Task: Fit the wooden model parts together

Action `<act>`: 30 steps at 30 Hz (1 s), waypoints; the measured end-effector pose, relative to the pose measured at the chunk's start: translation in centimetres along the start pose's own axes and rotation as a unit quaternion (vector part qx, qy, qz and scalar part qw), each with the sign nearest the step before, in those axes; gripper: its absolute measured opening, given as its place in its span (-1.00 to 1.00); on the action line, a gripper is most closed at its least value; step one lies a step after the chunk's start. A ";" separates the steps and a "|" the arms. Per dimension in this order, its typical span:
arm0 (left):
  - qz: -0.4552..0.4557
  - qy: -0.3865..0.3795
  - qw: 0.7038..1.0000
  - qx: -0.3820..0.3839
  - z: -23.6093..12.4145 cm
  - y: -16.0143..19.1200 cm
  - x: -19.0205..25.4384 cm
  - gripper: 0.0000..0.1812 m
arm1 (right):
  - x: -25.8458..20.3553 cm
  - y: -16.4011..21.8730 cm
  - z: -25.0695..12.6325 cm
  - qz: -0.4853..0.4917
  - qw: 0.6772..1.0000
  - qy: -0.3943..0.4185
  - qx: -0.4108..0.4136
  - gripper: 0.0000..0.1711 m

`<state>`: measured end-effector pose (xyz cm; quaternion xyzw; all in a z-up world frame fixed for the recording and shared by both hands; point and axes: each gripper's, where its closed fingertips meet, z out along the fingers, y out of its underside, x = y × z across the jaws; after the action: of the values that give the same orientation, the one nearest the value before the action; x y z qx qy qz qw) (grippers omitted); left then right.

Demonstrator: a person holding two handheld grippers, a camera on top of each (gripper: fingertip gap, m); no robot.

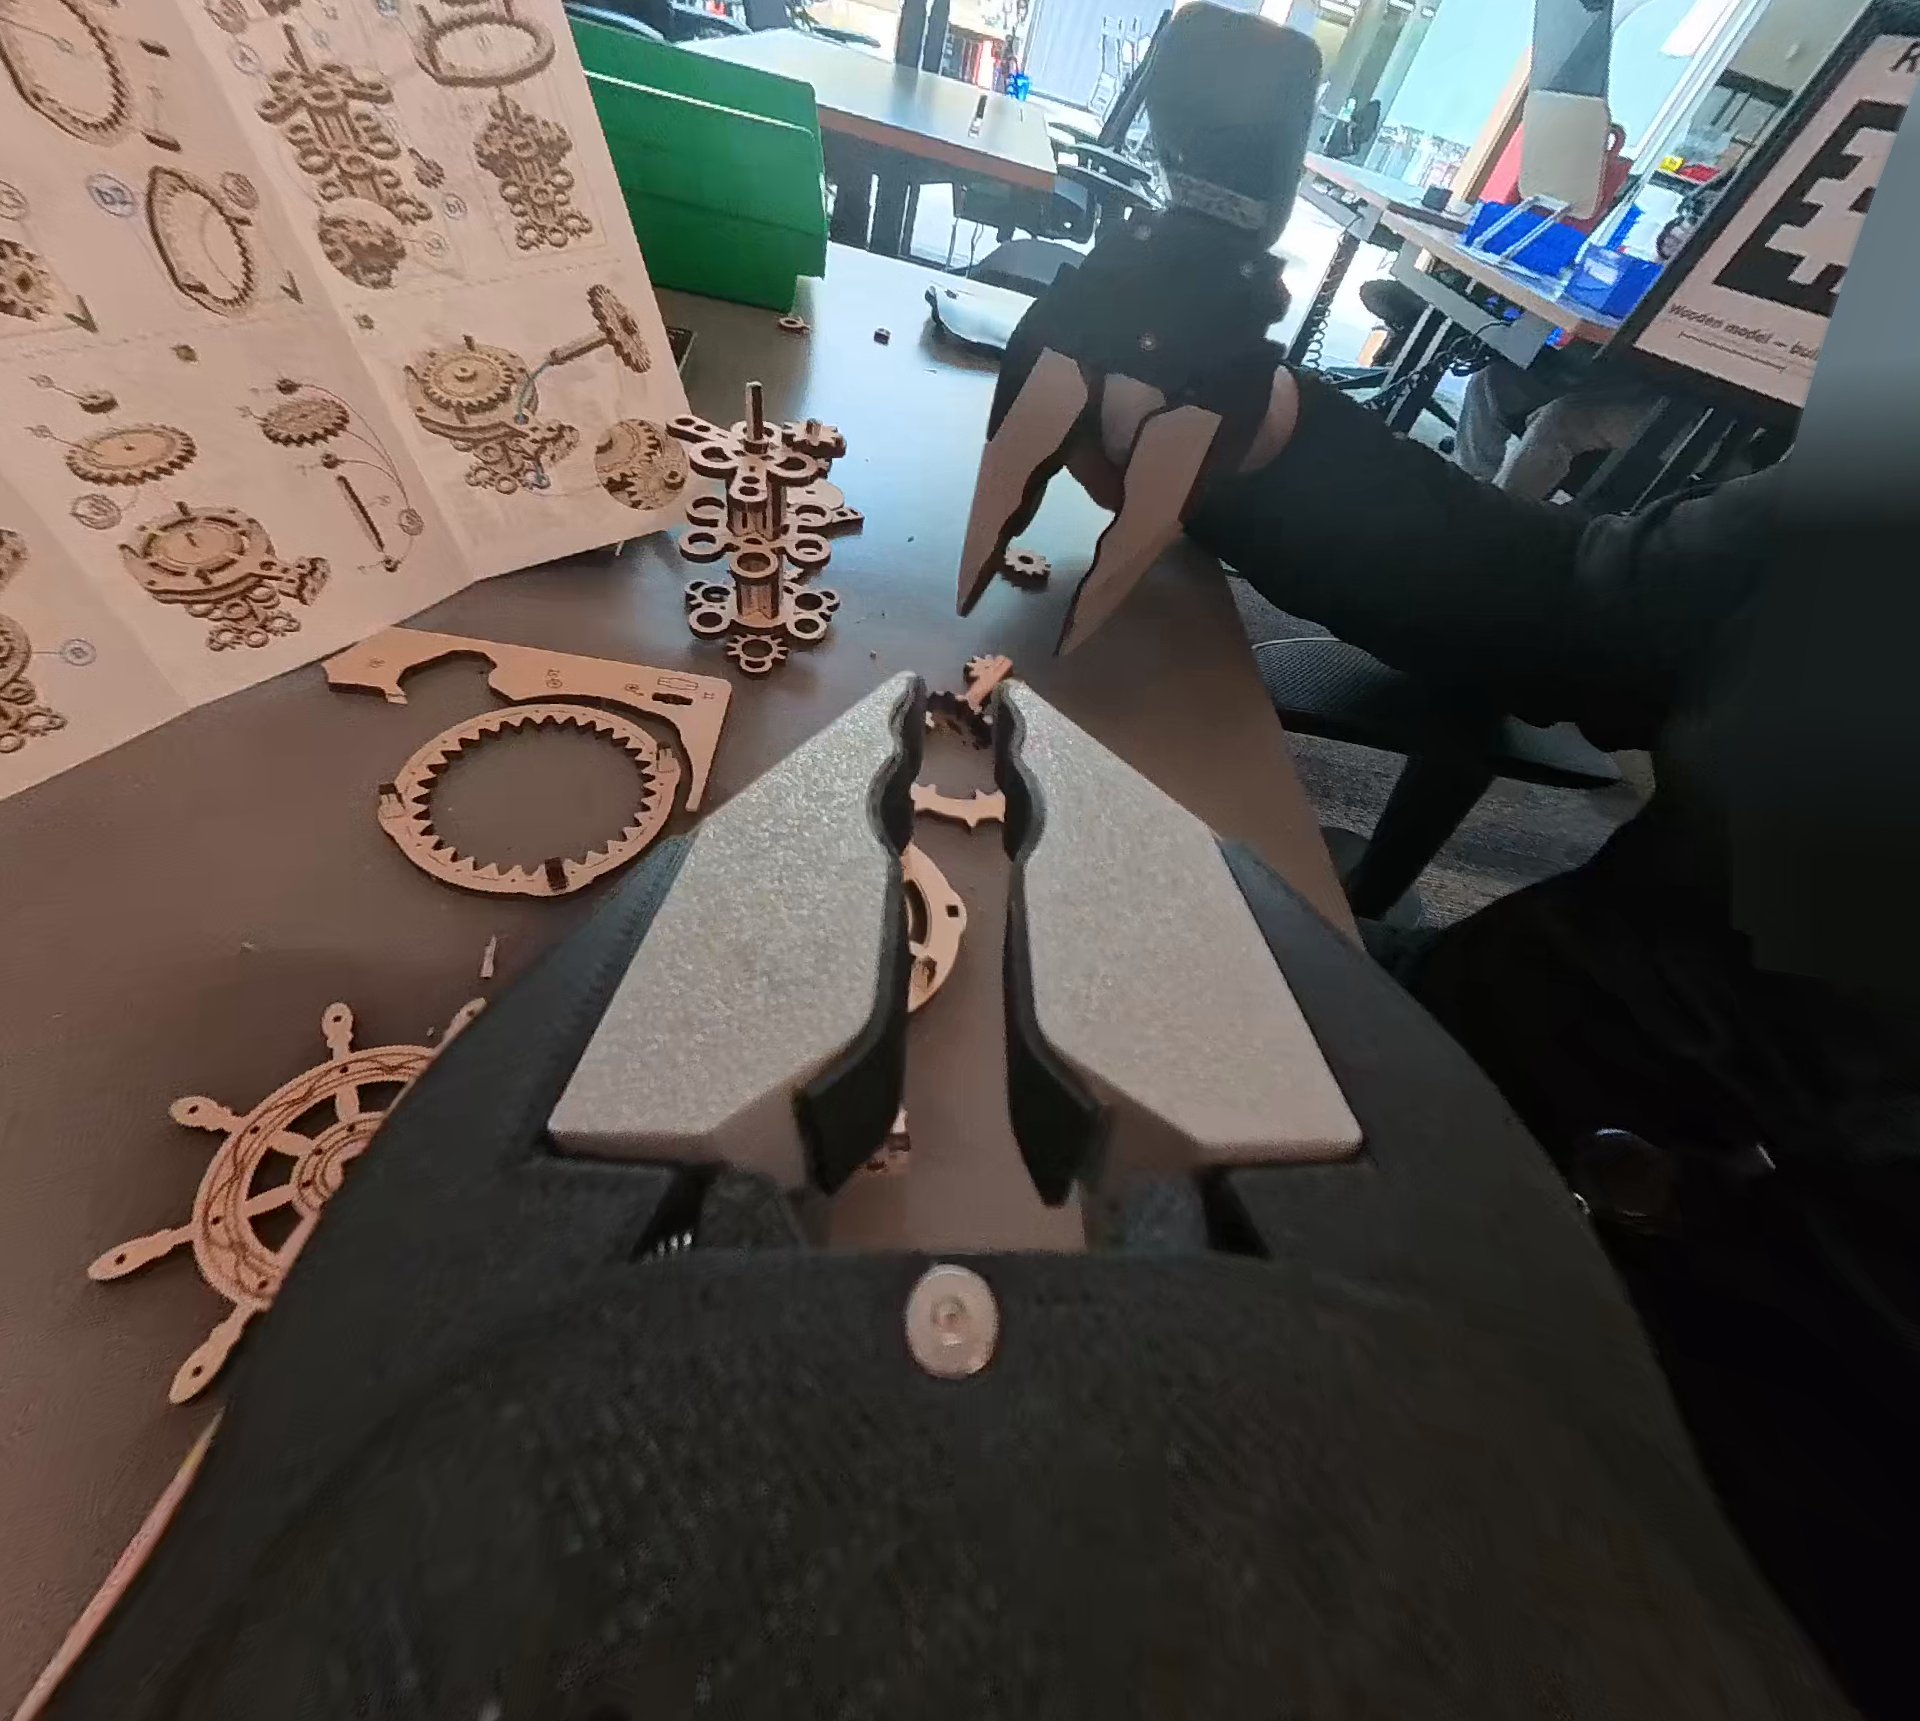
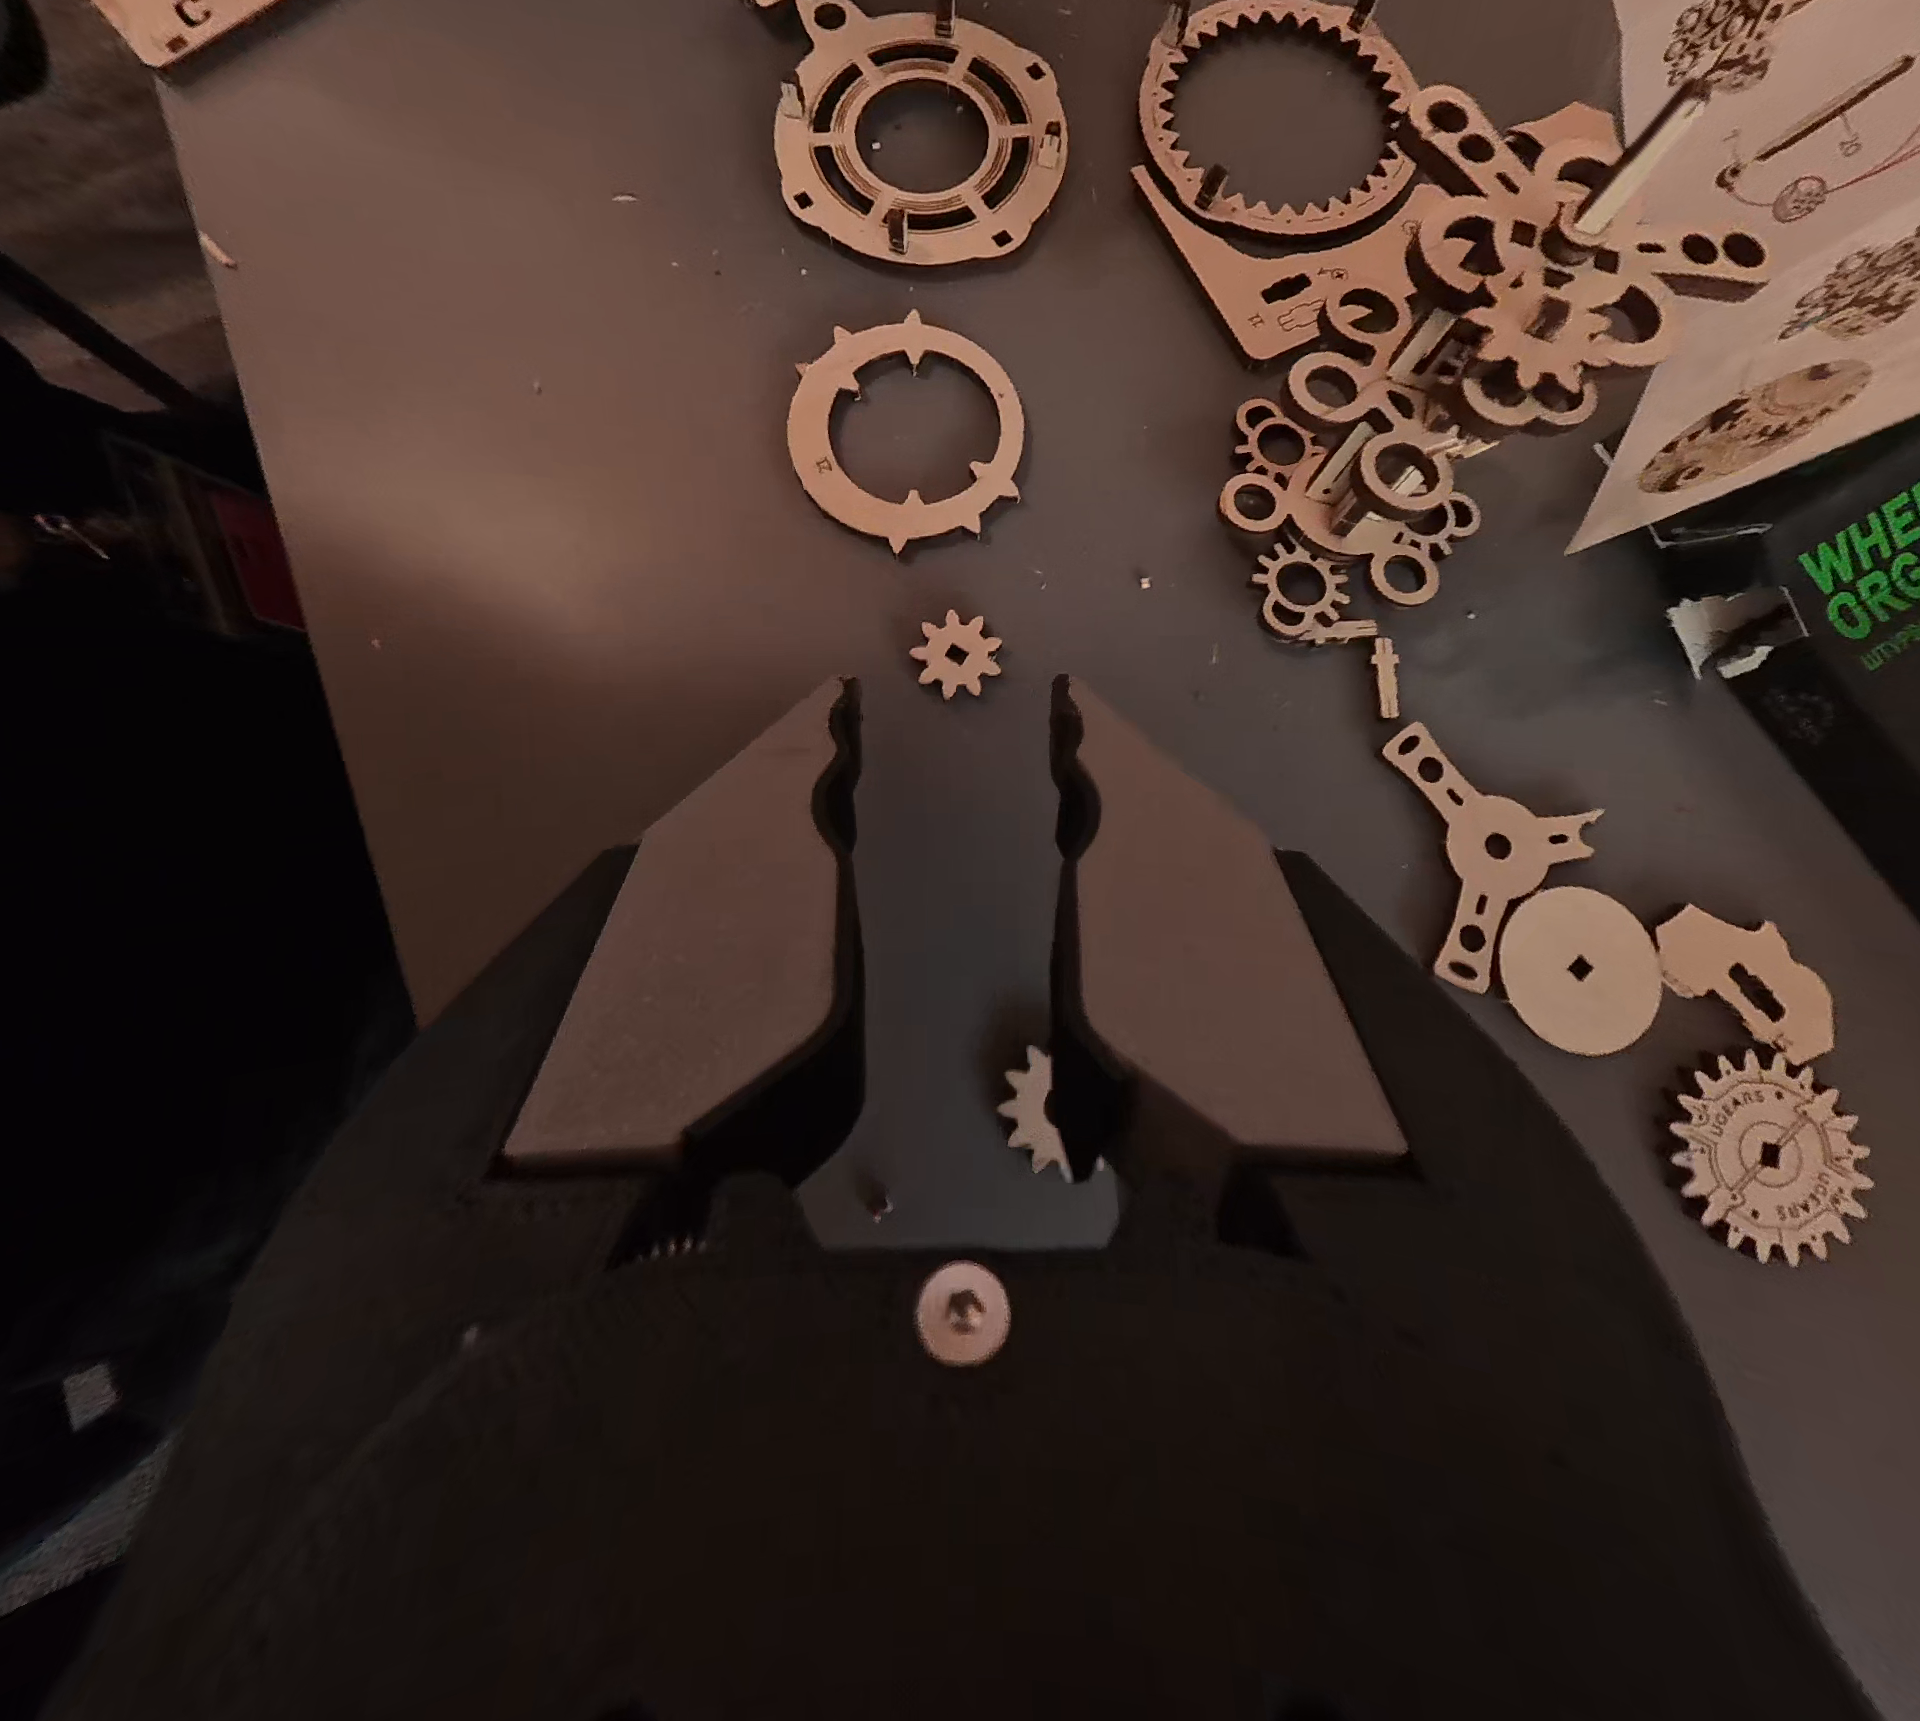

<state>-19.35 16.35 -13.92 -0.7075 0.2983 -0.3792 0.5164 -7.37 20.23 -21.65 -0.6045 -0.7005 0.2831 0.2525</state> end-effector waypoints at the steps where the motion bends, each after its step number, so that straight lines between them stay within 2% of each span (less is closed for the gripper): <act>1: -0.002 0.002 1.000 -0.002 0.1 0.1 0.0 -0.89 | 0.1 0.0 0.2 0.000 1.000 0.002 0.001 -0.61; 10: -0.015 0.026 1.000 0.001 0.2 0.1 0.7 -0.90 | 0.2 -0.4 0.7 -0.017 1.000 0.011 0.003 -0.65; 20: -0.013 0.017 1.000 -0.005 0.2 0.3 0.5 -0.90 | 0.2 -0.8 0.8 -0.016 1.000 0.012 0.022 -0.68; 30: -0.011 -0.001 1.000 -0.005 0.2 0.4 0.0 -0.89 | 1.3 -3.8 -1.4 -0.061 0.982 0.063 0.167 -0.68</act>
<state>-19.21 16.32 -14.29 -0.7136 0.2924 -0.3825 0.5089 -9.24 21.21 -17.93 -0.5265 -0.6616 0.3417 0.4103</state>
